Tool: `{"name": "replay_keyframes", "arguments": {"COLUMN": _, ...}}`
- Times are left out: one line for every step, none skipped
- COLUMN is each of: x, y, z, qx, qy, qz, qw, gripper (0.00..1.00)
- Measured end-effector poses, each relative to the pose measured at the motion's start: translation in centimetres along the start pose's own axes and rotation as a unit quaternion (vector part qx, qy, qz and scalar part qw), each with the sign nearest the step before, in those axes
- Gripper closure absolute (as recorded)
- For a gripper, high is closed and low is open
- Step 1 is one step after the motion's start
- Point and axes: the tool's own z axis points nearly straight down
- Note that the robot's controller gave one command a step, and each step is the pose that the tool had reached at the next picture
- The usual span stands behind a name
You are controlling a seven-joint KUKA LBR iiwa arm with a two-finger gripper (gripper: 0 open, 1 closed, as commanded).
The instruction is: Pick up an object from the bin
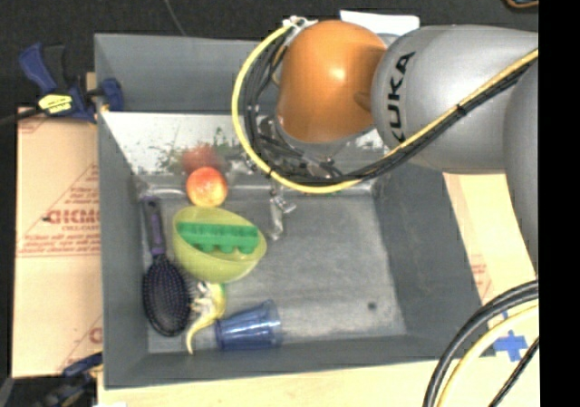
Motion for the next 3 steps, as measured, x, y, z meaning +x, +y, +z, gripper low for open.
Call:
{"name": "replay_keyframes", "arguments": {"x": 5.8, "y": 2.3, "z": 2.5, "qx": -0.004, "qy": 0.0064, "qz": -0.014, "qw": 0.9999, "gripper": 0.00}}
{"name": "replay_keyframes", "arguments": {"x": 6.9, "y": 6.2, "z": 4.3, "qx": -0.002, "qy": -0.0012, "qz": 0.046, "qw": 0.9989, "gripper": 0.00}}
{"name": "replay_keyframes", "arguments": {"x": 1.7, "y": 7.2, "z": 10.5, "qx": -0.003, "qy": 0.0099, "qz": -0.061, "qw": 0.9981, "gripper": 1.00}}
